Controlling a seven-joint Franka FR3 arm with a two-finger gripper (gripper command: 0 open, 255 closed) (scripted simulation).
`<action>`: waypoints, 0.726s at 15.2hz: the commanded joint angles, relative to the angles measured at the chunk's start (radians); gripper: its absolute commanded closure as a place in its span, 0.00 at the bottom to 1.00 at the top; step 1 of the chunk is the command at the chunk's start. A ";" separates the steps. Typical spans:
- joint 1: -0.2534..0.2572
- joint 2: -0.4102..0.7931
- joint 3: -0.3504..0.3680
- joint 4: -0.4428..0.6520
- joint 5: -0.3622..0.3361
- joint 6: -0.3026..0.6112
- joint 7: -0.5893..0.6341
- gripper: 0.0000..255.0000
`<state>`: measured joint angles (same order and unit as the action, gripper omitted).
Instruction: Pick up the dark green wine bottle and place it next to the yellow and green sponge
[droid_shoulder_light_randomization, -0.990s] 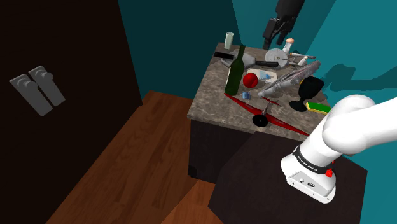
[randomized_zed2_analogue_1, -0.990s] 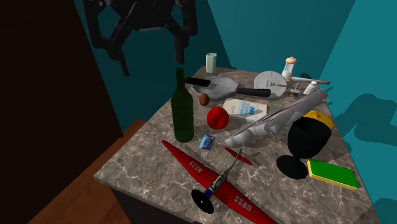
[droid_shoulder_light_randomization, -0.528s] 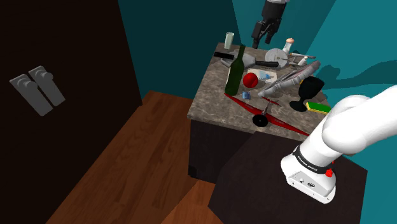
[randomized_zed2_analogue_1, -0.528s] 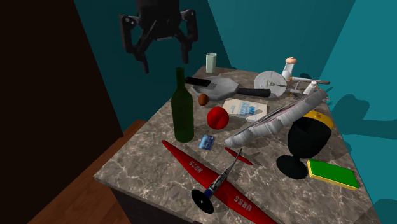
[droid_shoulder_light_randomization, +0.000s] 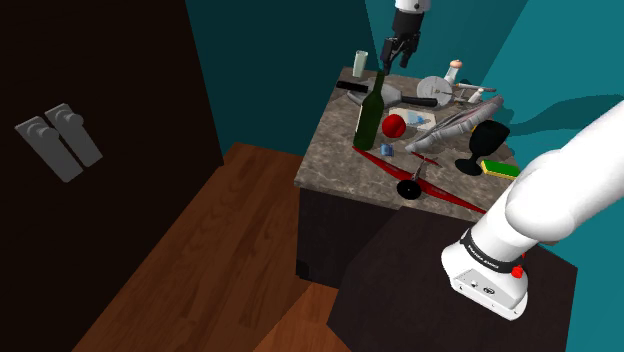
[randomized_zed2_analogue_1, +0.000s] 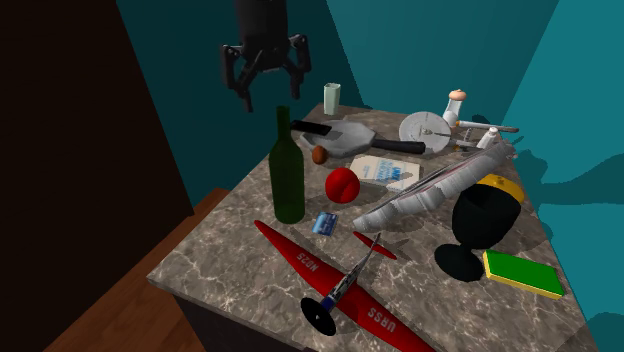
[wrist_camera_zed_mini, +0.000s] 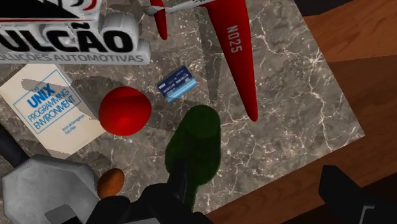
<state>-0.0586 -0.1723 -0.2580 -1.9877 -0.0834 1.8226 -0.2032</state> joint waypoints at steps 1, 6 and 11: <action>-0.008 0.083 -0.020 0.062 0.013 0.017 -0.038 0.00; -0.036 0.285 -0.050 0.240 0.061 0.027 -0.120 0.00; -0.043 0.318 -0.052 0.220 0.069 0.078 -0.131 0.00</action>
<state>-0.1013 0.1462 -0.3093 -1.7544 -0.0139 1.8881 -0.3331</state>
